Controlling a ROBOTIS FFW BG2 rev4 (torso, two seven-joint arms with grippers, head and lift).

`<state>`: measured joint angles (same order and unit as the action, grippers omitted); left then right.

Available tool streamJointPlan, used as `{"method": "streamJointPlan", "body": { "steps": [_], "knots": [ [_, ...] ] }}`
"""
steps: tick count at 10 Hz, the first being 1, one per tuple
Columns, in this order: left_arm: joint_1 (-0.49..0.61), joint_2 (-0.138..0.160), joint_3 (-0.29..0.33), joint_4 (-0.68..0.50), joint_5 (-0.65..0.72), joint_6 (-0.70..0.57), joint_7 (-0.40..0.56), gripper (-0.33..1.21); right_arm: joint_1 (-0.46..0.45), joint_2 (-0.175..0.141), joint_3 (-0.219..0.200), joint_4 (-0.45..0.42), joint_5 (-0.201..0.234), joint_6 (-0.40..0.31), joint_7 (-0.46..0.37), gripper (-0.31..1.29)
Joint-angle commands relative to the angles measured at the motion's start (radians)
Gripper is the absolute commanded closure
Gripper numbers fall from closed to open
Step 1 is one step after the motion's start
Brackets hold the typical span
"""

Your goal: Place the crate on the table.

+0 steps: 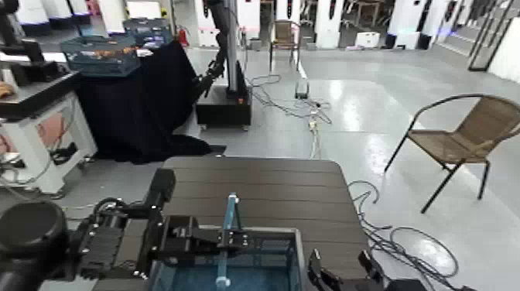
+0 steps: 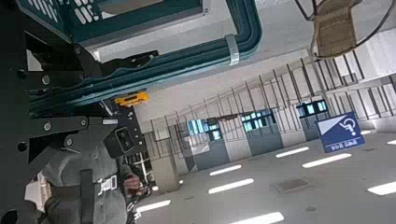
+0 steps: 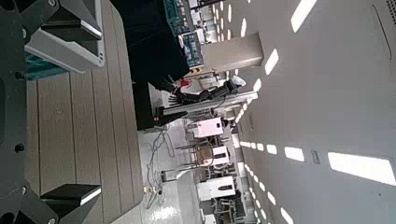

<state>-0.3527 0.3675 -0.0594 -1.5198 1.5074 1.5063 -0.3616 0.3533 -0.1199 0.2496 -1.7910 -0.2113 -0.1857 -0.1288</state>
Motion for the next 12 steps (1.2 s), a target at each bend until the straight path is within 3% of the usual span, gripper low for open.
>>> {"method": "streamJointPlan", "body": {
  "steps": [1,3,5,12],
  "knots": [
    [-0.057,-0.005,-0.073,0.033,-0.269,-0.104,-0.261,1.19,0.0,0.0,0.0,0.001,-0.002,0.0,0.0,0.15],
    [-0.126,-0.018,-0.151,0.101,-0.444,-0.173,-0.462,1.19,0.0,0.0,0.002,0.001,-0.002,0.002,0.0,0.15],
    [-0.187,-0.041,-0.22,0.181,-0.553,-0.227,-0.588,1.19,0.0,0.0,0.002,0.001,-0.002,0.002,0.0,0.15],
    [-0.304,-0.105,-0.278,0.363,-0.578,-0.291,-0.612,1.19,-0.005,-0.001,0.008,0.001,-0.007,0.0,0.0,0.15]
  ]
}}
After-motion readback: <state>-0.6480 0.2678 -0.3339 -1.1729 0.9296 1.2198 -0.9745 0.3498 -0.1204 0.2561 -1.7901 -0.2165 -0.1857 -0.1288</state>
